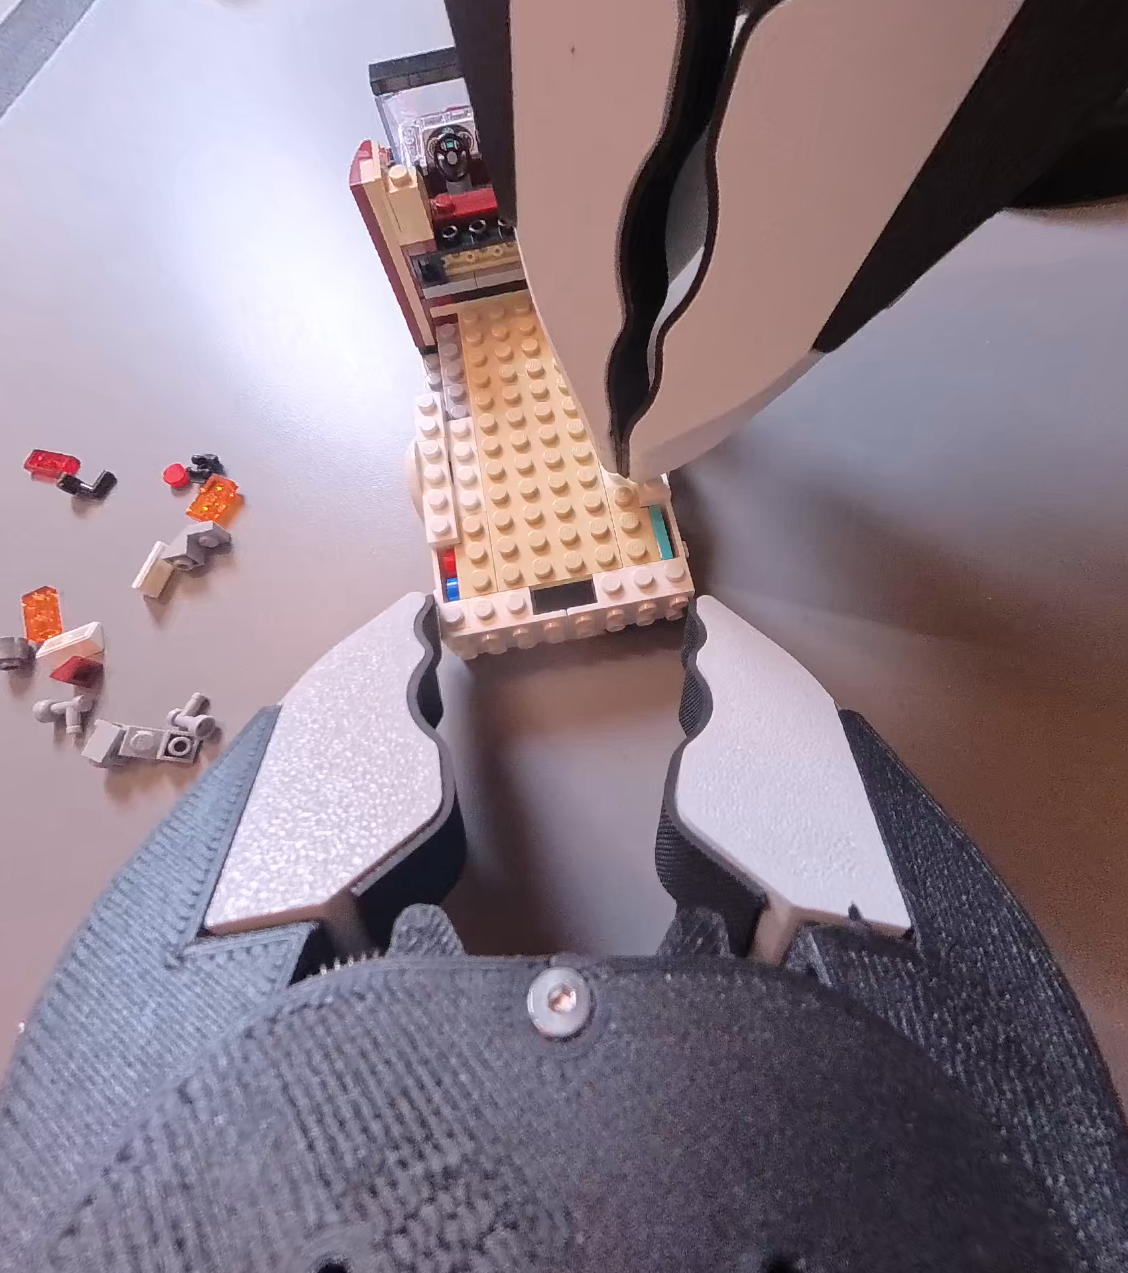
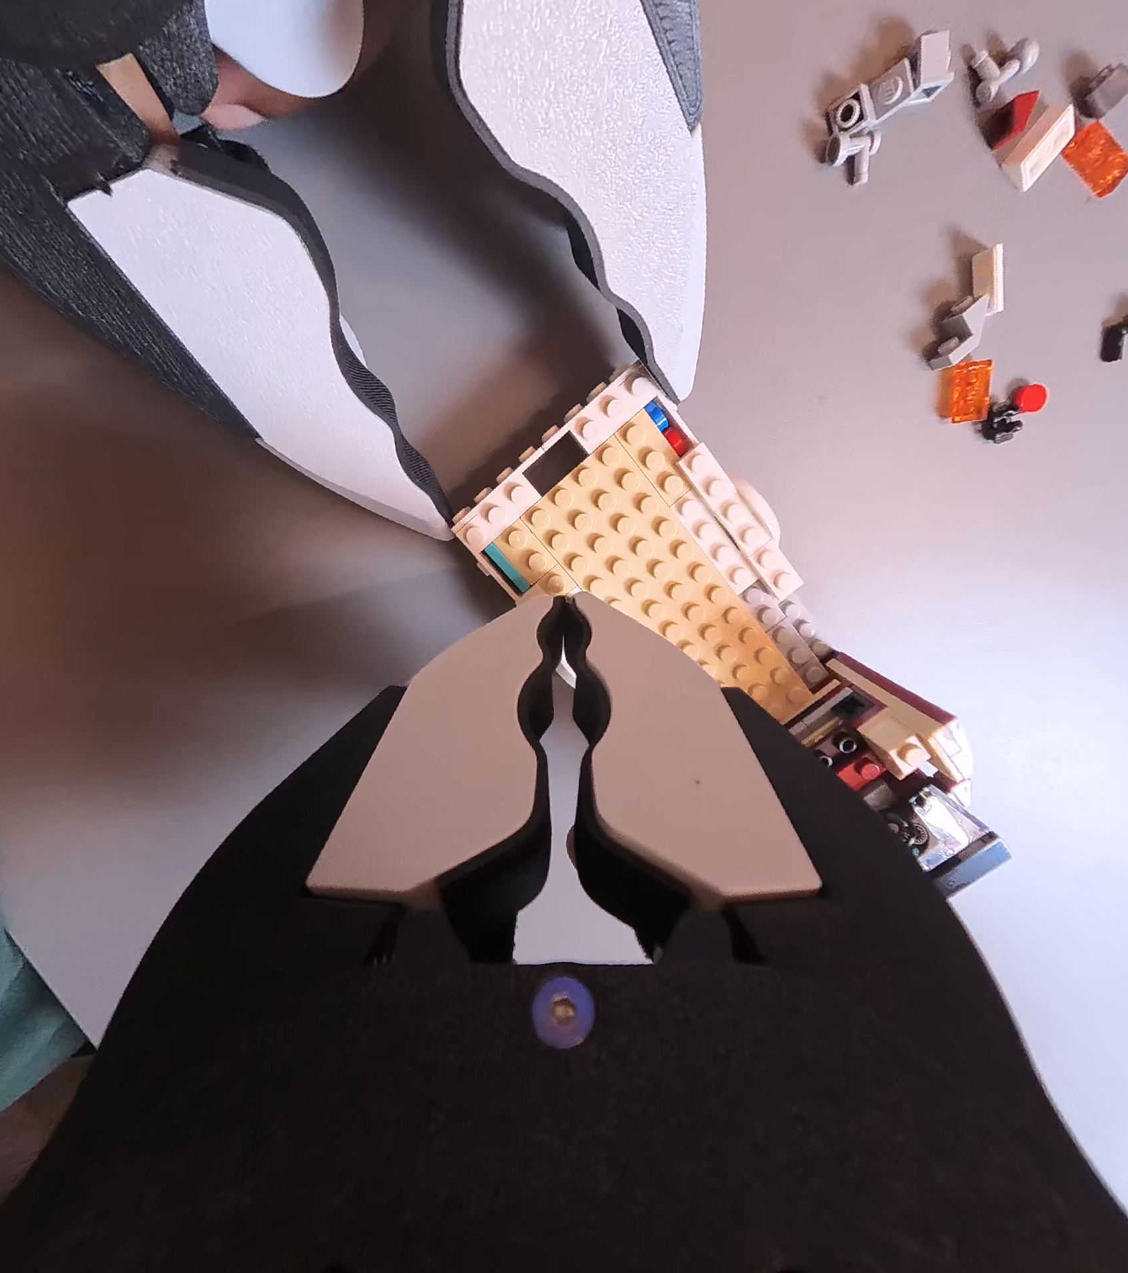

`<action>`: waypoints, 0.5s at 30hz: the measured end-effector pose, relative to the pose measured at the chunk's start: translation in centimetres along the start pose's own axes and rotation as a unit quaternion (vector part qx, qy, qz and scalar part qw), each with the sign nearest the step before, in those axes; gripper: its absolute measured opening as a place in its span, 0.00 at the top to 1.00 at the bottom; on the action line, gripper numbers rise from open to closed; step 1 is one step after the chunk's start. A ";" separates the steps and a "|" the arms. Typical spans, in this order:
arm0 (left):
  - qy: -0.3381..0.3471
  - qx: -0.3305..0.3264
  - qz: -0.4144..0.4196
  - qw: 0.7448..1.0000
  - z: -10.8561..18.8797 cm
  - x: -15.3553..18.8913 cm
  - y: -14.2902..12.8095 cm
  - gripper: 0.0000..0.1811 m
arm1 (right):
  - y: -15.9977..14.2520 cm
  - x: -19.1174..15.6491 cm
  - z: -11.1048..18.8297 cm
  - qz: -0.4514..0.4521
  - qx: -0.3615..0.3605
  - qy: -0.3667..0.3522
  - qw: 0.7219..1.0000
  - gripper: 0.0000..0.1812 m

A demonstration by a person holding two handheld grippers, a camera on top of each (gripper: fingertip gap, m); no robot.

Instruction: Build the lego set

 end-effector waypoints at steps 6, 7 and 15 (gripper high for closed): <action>0.000 0.000 -0.001 1.000 0.0 0.0 0.0 0.62 | 0.1 0.0 0.1 -0.012 0.028 0.006 1.000 1.00; 0.000 0.000 -0.001 1.000 0.0 0.0 0.0 0.62 | 0.1 -0.1 0.2 -0.017 0.036 0.014 0.999 1.00; 0.000 0.000 0.000 1.000 0.1 0.0 0.0 0.62 | -0.2 -0.5 0.0 -0.018 0.026 0.020 0.999 1.00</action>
Point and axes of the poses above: each gripper's, where its closed fingertips meet, z back along the fingers, y out of its top, x = y × z across the jaws, the point moved 3 cm from there along z, back along the fingers, and after that the axes turned 14 degrees about y, right-handed, at the moved point
